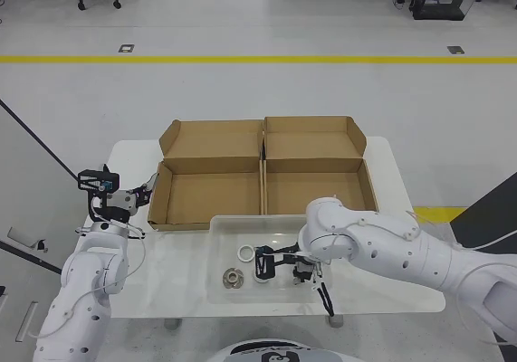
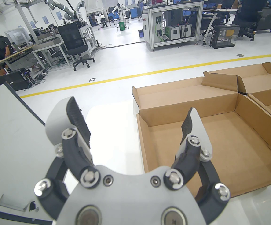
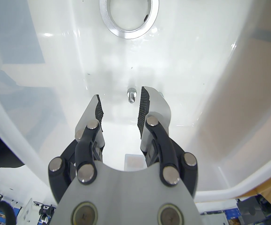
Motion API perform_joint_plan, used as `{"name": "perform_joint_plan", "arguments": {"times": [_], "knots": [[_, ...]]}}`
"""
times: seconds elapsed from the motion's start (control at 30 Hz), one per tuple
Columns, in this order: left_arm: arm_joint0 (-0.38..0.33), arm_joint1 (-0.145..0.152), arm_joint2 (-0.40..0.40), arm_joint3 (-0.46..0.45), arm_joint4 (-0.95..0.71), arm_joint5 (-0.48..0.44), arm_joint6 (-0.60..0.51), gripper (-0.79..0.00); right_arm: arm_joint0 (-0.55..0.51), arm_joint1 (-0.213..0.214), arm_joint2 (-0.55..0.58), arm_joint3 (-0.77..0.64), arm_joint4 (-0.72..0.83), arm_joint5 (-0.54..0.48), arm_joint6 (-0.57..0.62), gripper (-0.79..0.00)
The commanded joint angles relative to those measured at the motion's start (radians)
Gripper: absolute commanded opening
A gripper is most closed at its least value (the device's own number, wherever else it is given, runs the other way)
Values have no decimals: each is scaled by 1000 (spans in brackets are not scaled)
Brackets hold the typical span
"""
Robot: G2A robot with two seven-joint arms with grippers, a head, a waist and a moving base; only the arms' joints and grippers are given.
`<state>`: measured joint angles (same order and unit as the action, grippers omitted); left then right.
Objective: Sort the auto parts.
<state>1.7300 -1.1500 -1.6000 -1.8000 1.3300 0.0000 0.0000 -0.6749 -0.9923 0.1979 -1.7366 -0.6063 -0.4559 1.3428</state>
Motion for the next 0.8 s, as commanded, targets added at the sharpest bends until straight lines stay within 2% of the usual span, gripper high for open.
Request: {"name": "perform_joint_plan", "arguments": {"times": [0.0, 0.63, 0.77], "knots": [[0, 0, 0, 0, 0, 0, 0, 0, -2, -2, 1, 6, -7, -1, -1, -413], [0, 0, 0, 0, 0, 0, 0, 0, -25, -18, 19, 22, -48, -11, -8, -419], [0, 0, 0, 0, 0, 0, 0, 0, -30, -21, 23, 30, -50, -14, -9, -440]]}}
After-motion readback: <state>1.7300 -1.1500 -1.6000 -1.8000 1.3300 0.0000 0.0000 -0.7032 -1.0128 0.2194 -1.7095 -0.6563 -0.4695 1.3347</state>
